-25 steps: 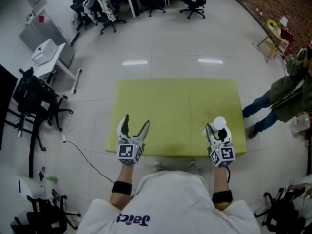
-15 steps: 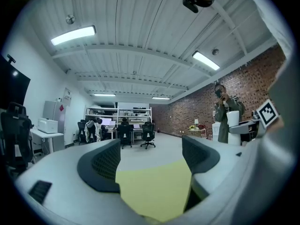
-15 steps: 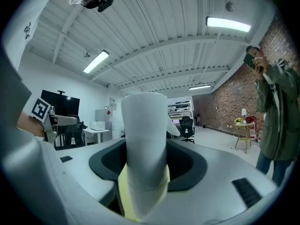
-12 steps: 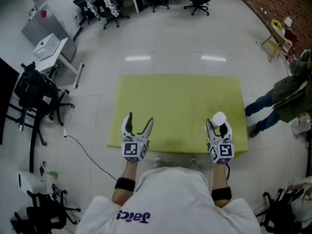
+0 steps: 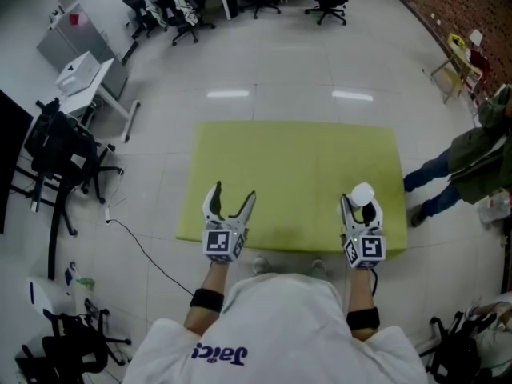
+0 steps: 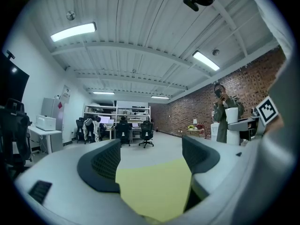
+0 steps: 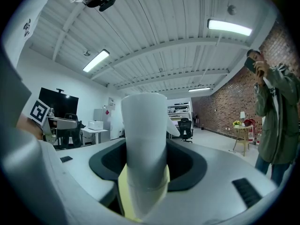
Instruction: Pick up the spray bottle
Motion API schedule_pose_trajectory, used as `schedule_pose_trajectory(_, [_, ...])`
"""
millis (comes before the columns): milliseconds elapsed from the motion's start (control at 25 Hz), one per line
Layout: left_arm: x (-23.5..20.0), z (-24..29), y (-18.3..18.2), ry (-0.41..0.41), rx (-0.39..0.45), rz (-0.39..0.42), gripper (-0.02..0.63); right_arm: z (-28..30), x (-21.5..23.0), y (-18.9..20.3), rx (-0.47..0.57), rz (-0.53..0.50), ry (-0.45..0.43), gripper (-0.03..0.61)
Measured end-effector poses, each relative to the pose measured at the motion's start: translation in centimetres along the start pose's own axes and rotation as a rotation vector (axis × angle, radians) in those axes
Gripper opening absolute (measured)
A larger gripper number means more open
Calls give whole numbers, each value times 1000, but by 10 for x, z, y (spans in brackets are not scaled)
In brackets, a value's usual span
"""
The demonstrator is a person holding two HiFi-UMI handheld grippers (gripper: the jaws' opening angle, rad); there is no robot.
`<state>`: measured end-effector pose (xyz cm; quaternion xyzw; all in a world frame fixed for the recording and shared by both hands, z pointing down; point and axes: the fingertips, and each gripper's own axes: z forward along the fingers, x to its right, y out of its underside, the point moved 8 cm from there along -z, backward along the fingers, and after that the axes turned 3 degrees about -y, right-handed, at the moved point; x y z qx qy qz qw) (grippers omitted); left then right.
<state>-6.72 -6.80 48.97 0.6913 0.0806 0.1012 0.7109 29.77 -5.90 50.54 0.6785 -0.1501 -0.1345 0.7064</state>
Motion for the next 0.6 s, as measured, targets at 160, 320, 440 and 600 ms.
schedule_pose_trajectory(160, [1,0,-1,0,7,3,423,-1,1,-4,8,1,2,245])
schedule_pose_trajectory(320, [-1,-2,0,1,5,0,423,-3,0,-8,19,-3,7,245])
schedule_pose_trajectory(440, [-2,-1,-1,0,7,1,423,-4,1,-12,26,-9,10,245])
schedule_pose_trajectory(600, [-1,-2,-4,-2,6,7,423,-6,2,-18,35,-10,6,245])
